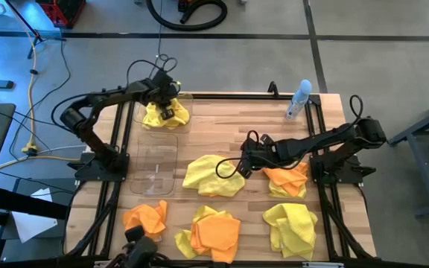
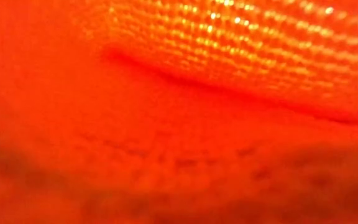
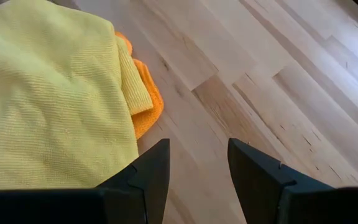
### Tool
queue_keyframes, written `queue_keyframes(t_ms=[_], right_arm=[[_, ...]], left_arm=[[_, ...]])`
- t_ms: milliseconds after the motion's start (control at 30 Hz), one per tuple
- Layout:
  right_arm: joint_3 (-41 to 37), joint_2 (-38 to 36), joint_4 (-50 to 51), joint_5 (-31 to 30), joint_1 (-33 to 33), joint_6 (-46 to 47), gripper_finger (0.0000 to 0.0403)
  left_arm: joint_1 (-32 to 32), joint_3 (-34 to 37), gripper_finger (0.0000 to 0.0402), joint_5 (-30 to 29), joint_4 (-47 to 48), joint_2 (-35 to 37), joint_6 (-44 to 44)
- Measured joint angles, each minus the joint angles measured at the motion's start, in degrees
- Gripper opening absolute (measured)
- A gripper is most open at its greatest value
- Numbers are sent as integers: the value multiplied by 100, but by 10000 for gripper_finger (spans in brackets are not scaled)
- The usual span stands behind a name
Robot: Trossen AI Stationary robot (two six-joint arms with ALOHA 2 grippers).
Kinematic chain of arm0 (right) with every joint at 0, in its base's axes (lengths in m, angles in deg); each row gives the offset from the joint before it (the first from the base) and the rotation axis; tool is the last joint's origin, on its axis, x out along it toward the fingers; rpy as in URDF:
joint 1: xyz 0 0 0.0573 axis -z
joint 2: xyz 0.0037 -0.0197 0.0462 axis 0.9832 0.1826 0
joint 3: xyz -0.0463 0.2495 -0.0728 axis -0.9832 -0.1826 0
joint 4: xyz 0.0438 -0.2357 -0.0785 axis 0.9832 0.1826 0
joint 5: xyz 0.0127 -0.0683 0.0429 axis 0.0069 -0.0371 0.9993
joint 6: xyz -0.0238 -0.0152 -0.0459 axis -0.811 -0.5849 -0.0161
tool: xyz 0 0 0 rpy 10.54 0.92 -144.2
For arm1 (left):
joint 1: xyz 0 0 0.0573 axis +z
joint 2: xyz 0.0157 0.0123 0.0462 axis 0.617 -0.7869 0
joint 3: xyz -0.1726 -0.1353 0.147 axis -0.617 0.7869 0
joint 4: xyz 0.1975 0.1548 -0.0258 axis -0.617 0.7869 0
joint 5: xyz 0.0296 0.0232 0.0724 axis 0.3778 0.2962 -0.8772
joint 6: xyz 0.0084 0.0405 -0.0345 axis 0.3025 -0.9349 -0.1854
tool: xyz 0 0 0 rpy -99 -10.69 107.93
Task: Sort microfiber towel by color & place in baskets
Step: Put the yellow microfiber towel into the top transparent bin
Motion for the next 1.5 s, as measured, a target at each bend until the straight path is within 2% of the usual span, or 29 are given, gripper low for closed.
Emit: queue_keyframes(t_ms=[333,633,1067,1167,1300,1500], right_arm=[[0,0,0,-19,1,-11,157],[0,0,1,-17,1,-13,157],[2,0,2,-21,1,-13,157],[0,0,2,-22,1,-13,157],[2,0,0,-26,1,-13,157],[2,0,-106,-153,4,-2,157]], left_arm=[[0,0,91,-65,55,231,476],[0,0,153,-19,221,1037,1049],[-2,0,161,-11,1034,1903,1729],[-2,0,161,237,1243,2014,2063],[-19,0,161,1093,1490,1970,2378],[-288,0,142,996,1311,1463,2836]])
